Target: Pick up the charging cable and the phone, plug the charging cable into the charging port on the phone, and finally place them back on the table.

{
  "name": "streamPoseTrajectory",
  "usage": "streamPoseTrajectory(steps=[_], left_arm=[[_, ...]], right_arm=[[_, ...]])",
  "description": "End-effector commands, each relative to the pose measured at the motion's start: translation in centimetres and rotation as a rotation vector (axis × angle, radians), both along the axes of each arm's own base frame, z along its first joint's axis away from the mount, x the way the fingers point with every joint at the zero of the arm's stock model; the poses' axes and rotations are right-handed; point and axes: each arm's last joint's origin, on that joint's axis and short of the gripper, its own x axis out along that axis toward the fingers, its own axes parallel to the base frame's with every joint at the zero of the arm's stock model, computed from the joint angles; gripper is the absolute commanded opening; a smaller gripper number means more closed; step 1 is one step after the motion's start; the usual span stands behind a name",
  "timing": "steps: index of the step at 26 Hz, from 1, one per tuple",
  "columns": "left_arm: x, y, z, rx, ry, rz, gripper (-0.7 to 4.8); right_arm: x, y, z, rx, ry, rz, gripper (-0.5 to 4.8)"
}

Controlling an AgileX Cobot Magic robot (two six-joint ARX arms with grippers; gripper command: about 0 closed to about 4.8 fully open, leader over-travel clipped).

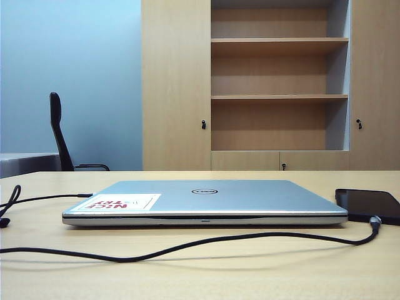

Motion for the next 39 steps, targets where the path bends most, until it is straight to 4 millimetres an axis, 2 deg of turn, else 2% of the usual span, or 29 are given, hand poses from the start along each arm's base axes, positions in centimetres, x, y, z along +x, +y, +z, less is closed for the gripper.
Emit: streamPoseTrajectory(steps=[1,4,16,34,39], left_arm=[[0.0,0.2,-0.8,0.004,0.020,0.016,-0.05],[0.2,0.2,-2.0,0.002,0.061,0.016,-0.06],[0.2,0.2,-2.0,0.076,0.048,0.022,-0.05],[0.2,0.2,-1.9,0.069,0.046,0.021,-0.05],[0.2,0.2,-1.9,0.069,0.046,0.021,-0.05]], right_arm=[[-0.1,0.0,0.4,-0.002,-0.025,-0.006,0.53],[-0.1,0.0,0.4,-0.002,-0.024,-0.006,0.53],[-0.1,0.0,0.4,-0.002,-0.024,-0.006,0.53],[-0.1,0.0,0.4,-0.002,-0.024,-0.006,0.53],[0.1,0.3,-0.2,-0.001,-0.016,0.027,0.53]])
